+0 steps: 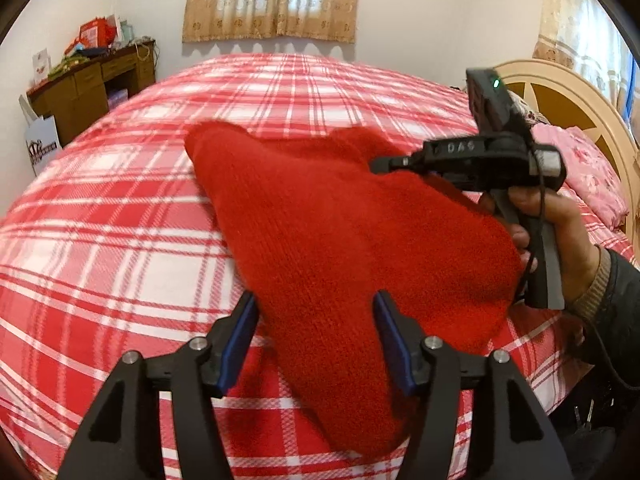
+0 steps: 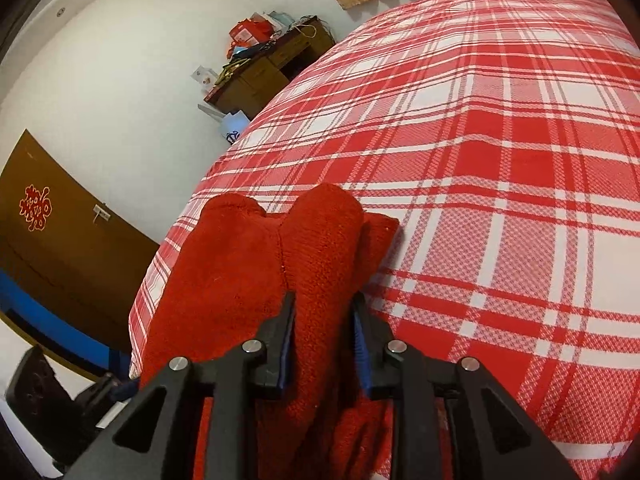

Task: Fold small clothes
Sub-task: 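Open the right gripper and withdraw both grippers from the folded sweater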

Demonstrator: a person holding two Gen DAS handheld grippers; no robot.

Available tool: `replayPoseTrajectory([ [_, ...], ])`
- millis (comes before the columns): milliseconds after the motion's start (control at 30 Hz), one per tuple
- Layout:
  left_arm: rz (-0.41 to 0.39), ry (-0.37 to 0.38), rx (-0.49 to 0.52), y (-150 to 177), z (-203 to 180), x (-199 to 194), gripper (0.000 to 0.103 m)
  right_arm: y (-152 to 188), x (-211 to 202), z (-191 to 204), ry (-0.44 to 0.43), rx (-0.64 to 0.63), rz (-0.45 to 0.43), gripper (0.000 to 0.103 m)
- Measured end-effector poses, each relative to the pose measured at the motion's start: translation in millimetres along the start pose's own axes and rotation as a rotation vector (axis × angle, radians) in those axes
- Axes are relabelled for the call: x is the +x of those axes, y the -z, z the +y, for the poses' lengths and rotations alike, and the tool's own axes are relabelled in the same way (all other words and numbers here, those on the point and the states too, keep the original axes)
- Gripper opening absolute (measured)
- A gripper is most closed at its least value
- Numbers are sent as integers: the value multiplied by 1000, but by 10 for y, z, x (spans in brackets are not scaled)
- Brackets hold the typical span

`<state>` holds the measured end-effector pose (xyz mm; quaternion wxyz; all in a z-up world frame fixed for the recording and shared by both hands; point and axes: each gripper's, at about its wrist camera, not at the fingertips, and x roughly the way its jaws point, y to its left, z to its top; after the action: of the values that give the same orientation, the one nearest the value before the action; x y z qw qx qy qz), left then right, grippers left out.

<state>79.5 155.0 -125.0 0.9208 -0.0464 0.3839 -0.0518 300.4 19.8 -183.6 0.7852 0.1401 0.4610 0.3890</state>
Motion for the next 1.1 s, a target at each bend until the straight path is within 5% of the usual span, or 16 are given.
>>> replayPoseTrajectory([
  [133, -68, -45, -4, -90, 88, -176, 70, 32, -229, 49, 26, -9, -48, 29],
  [200, -108, -69, -33, -133, 168, -233, 82, 68, -451, 187, 31, -51, -106, 32],
  [300, -115, -93, -59, -185, 261, -114, 85, 187, -747, 484, -29, -142, -157, 49],
  [400, -83, -127, -71, -149, 337, 104, 85, 348, -729, 741, -89, -221, -92, 55],
  [533, -39, -152, -108, -44, 419, 248, 92, 528, -409, 647, 24, -196, 31, 55],
  [733, -25, -153, -147, 28, 489, 313, 102, 602, -461, 547, -20, -151, -13, 55],
  [900, -29, -158, -180, 18, 464, 106, 101, 657, -837, 775, 96, -153, -125, 55],
  [1000, -121, -186, -135, -64, 319, -264, 101, 721, -1089, 980, 257, -217, -234, 57],
  [1100, -182, -193, -111, -142, 215, -499, 102, 776, -1304, 1130, 323, -256, -299, 60],
])
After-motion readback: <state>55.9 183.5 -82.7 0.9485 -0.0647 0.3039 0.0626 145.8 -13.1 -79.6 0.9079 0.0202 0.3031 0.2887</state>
